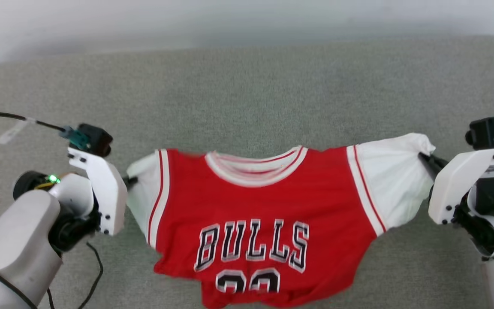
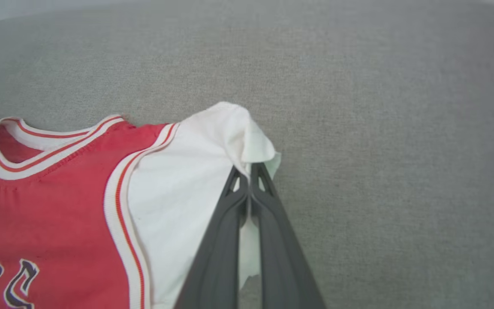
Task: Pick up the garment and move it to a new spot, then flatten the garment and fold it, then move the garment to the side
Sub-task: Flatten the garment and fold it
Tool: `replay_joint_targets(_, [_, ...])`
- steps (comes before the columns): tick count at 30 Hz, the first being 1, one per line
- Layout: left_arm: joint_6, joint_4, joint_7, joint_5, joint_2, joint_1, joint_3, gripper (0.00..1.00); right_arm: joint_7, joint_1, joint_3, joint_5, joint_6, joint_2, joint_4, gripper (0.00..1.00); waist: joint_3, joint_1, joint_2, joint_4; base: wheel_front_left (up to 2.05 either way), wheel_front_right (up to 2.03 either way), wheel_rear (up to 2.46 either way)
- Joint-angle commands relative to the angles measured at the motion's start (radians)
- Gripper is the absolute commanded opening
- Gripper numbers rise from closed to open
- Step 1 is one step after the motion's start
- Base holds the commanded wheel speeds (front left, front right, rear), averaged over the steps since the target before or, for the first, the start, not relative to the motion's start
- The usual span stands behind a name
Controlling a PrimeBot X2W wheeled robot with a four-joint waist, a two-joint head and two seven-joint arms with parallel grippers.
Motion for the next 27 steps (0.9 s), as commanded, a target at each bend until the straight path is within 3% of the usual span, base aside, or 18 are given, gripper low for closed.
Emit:
replay_joint_targets(1, [0.012,0.005,-0.023,0.009,-0.001,-0.021,0.01,0.0,-0.015,-0.023,-0.003,-0.008,-0.001,-0.012,0.01,0.0,-0.034,0.0,-0.0001,0.003,0.0,0.0,0.0])
replay_joint_targets(9, [0.072,0.028,-0.155,0.031,-0.075,-0.144,0.076,0.0,-0.137,-0.157,-0.01,-0.051,-0.001,-0.036,0.117,0.0,-0.087,0.0,-0.0001,0.017,0.0,0.0,0.0])
replay_joint_targets(16, [0.119,0.112,-0.286,0.068,-0.143,-0.349,0.137,0.0,-0.254,-0.405,-0.022,-0.092,-0.001,-0.02,0.223,0.0,-0.042,0.0,-0.0001,0.012,0.0,0.0,0.0])
replay_joint_targets(22, [0.114,0.225,-0.407,0.108,-0.15,-0.553,0.185,0.0,-0.343,-0.663,-0.038,-0.137,-0.001,-0.005,0.333,0.0,0.051,0.0,-0.0001,-0.001,0.0,0.0,0.0])
replay_joint_targets(27, [0.094,0.295,-0.489,0.138,-0.123,-0.726,0.216,0.0,-0.415,-0.88,-0.051,-0.173,-0.001,0.004,0.409,0.0,0.152,0.0,-0.0001,-0.012,0.0,0.0,0.0])
